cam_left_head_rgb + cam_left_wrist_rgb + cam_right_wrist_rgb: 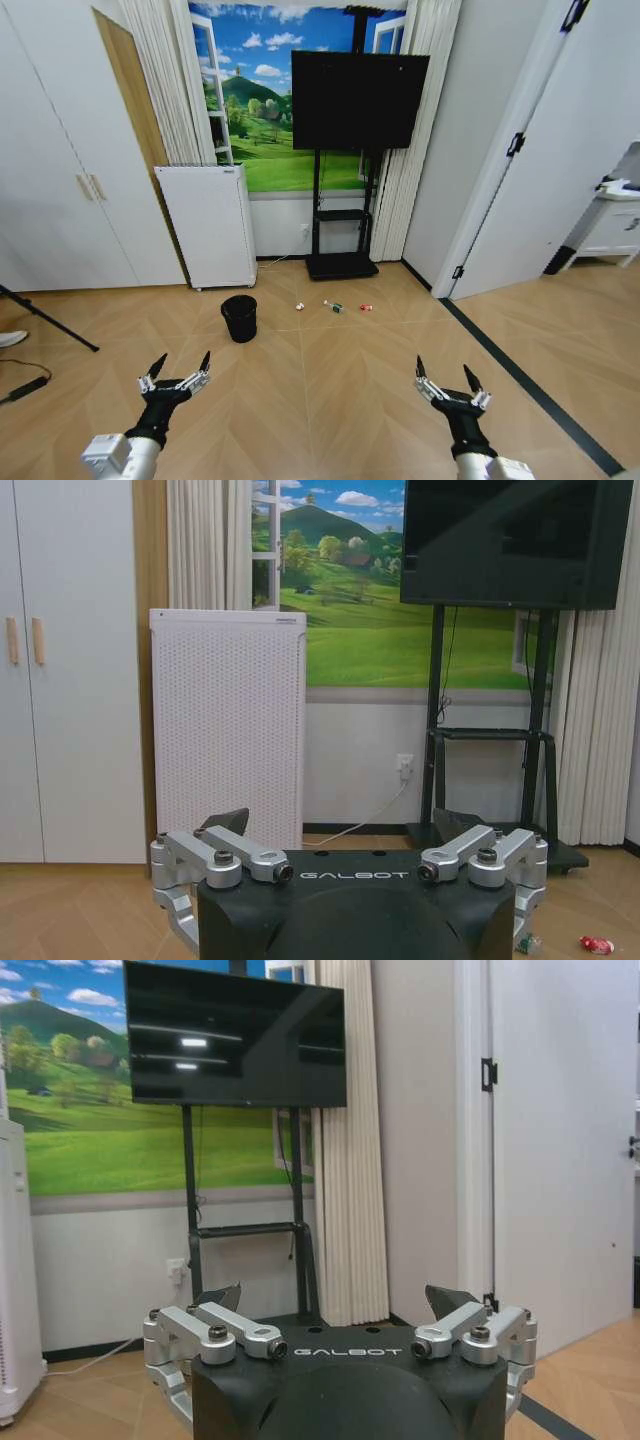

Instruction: Pick up the trash bin and place the garbage on the floor into it.

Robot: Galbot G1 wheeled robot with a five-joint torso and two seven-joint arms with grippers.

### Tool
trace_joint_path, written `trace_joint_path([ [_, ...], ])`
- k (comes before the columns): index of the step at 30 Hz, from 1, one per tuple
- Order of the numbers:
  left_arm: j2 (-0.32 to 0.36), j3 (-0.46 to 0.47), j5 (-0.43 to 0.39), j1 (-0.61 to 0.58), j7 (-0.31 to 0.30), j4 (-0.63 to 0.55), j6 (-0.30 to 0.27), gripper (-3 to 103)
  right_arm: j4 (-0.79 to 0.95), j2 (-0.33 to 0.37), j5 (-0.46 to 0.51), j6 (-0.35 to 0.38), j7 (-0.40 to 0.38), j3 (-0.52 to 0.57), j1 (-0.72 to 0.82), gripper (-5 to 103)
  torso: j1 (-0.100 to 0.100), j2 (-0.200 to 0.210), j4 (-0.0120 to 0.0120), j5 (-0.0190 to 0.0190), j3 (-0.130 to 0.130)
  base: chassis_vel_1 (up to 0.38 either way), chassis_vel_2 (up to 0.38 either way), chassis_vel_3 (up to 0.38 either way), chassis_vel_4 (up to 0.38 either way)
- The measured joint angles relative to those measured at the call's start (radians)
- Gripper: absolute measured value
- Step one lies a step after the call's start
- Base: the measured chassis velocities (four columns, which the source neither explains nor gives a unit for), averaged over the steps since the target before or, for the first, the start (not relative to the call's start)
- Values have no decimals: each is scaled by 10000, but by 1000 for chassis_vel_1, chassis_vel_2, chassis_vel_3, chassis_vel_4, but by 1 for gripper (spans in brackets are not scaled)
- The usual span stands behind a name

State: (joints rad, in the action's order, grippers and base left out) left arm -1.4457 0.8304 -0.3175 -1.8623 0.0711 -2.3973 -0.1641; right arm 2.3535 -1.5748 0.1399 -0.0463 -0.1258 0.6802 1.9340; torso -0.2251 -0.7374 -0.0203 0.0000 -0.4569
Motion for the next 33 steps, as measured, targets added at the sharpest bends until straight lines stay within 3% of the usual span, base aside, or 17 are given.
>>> trace_joint_path([
  [16,-183,51,93,-108,13,-205,70,100,-99,73,141,73,-9,-139,-59,100,1,-1,1,0,1,-31,28,37,-33],
  [33,-262,96,90,-193,1,-342,106,100,-128,89,175,-9,20,-176,-83,100,0,-1,0,0,1,-241,242,248,-255],
])
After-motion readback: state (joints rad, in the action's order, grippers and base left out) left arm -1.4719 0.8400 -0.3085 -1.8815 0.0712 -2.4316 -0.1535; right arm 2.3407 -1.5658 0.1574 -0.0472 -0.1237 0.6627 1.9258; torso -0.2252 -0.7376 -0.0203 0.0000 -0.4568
